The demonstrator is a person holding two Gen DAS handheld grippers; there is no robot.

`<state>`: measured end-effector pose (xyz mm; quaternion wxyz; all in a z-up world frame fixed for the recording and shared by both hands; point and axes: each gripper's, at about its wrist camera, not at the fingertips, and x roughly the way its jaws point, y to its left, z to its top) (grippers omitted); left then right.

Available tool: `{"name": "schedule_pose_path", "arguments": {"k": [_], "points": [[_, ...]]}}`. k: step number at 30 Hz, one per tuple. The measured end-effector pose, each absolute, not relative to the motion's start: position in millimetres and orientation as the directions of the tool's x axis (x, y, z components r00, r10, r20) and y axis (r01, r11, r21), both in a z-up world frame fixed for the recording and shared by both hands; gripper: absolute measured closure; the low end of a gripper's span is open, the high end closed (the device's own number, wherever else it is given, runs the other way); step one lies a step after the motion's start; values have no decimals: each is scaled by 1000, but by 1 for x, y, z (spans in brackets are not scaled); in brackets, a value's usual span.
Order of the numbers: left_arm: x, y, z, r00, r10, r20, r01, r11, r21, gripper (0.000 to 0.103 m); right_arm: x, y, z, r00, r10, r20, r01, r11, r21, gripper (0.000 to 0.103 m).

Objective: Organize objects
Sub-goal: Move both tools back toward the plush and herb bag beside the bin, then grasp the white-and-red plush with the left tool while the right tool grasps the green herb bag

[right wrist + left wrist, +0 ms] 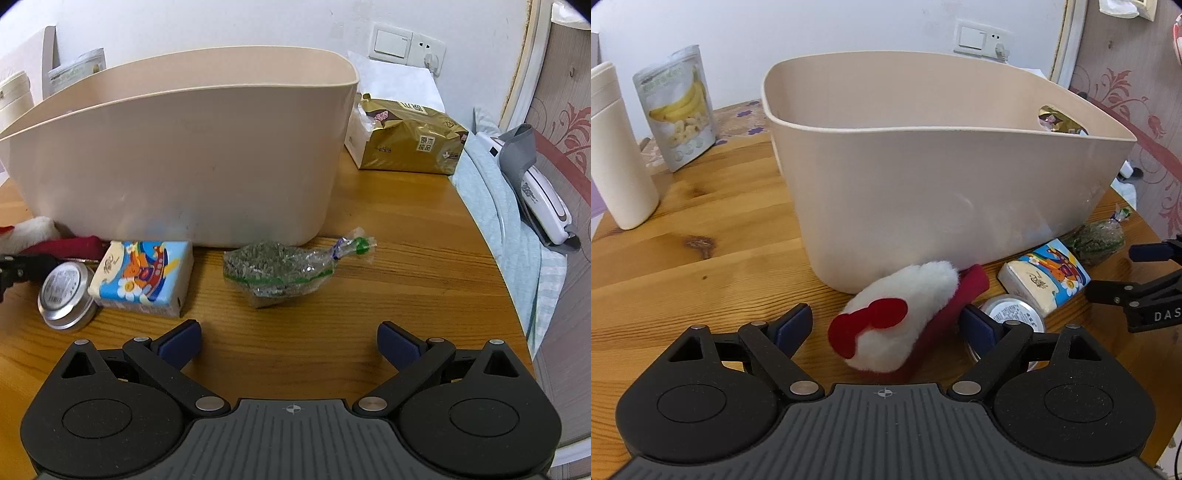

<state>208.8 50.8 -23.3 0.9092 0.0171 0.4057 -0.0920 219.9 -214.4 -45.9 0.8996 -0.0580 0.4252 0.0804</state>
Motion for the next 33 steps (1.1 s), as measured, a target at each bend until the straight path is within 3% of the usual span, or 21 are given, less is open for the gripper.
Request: {"name": "schedule_pose_path", "arguments": {"k": [9,15,24,28,33], "points": [[217,49,-27,650,-189,-736,198,977,-77,16,235,-211,-49,636,104,-765,-181,983,-16,0],[218,43,-29,658,-194,-728,241,970,-40,25,241,-210,-51,646,110,-756,-180,984,-10,1],[217,42,-28,658,-201,-726,255,966,-37,34,243,-202,-45,661,138,-738,-216,976,-10,33],[215,42,-27,655,-210,-726,260,965,-44,38,239,-199,-44,662,157,-733,-235,972,-4,54],[211,43,-27,655,-216,-724,263,964,-50,42,236,-196,-43,662,163,-731,-249,968,-9,61]]}}
